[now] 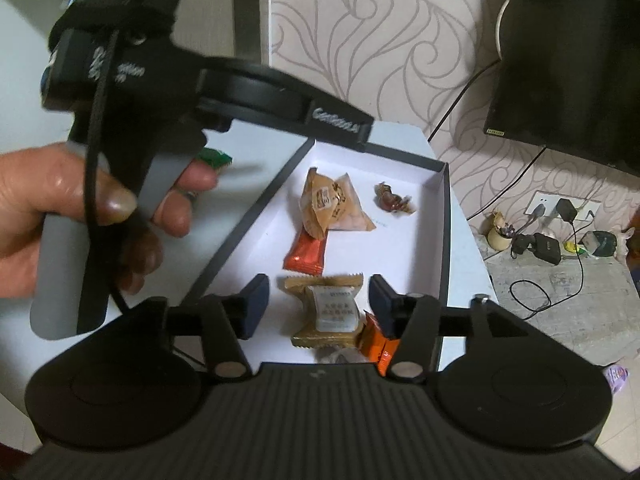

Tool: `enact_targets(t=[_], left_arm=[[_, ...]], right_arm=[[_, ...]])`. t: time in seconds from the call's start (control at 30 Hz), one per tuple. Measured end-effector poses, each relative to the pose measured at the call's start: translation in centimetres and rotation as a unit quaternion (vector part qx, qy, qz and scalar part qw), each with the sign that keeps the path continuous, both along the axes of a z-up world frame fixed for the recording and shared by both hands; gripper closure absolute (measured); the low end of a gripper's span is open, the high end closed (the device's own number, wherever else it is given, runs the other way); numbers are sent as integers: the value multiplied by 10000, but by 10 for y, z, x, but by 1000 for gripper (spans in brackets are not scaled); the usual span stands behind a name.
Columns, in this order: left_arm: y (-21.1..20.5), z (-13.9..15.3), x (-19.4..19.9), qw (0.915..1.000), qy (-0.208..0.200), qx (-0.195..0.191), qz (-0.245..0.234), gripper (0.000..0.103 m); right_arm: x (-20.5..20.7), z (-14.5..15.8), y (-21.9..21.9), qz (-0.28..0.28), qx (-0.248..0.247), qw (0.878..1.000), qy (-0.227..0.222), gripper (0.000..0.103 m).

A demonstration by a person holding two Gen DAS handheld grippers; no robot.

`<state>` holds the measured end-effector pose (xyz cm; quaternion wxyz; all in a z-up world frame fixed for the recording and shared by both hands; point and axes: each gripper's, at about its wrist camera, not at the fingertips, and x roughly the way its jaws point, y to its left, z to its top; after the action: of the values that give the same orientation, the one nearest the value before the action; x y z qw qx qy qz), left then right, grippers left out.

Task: Organize snacks
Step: 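Open right gripper dropping clear candy while left gripper drops gold candy into box, then move right tool to green chip bag while left tool approaches clear printed packet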

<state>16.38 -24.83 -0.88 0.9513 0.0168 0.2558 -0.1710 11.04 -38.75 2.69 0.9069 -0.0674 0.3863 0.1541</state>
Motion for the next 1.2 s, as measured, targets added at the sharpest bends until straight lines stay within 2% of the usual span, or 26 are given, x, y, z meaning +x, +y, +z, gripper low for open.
enact_targets(t=[0.2, 0.5, 0.67, 0.77, 0.83, 1.2], left_arm=[[32, 9, -13, 9998, -41, -120, 119, 51], [98, 19, -32, 9989, -77, -81, 446, 51], [140, 24, -46, 9976, -34, -168, 665, 51], [168, 26, -57, 9961, -79, -140, 871, 44], [186, 25, -64, 9946, -146, -84, 1022, 39], [261, 12, -90, 9857, 35, -69, 1683, 39]], right_arm=[[-11, 18, 18, -57, 63, 9997, -250, 26], [-19, 27, 71, 112, 209, 9992, -306, 25], [-26, 30, 106, 174, 294, 9991, -268, 18], [-33, 32, 126, 233, 324, 9989, -265, 14], [-33, 33, 138, 256, 331, 9987, -276, 13], [-7, 25, 175, 118, 657, 9978, -41, 13]])
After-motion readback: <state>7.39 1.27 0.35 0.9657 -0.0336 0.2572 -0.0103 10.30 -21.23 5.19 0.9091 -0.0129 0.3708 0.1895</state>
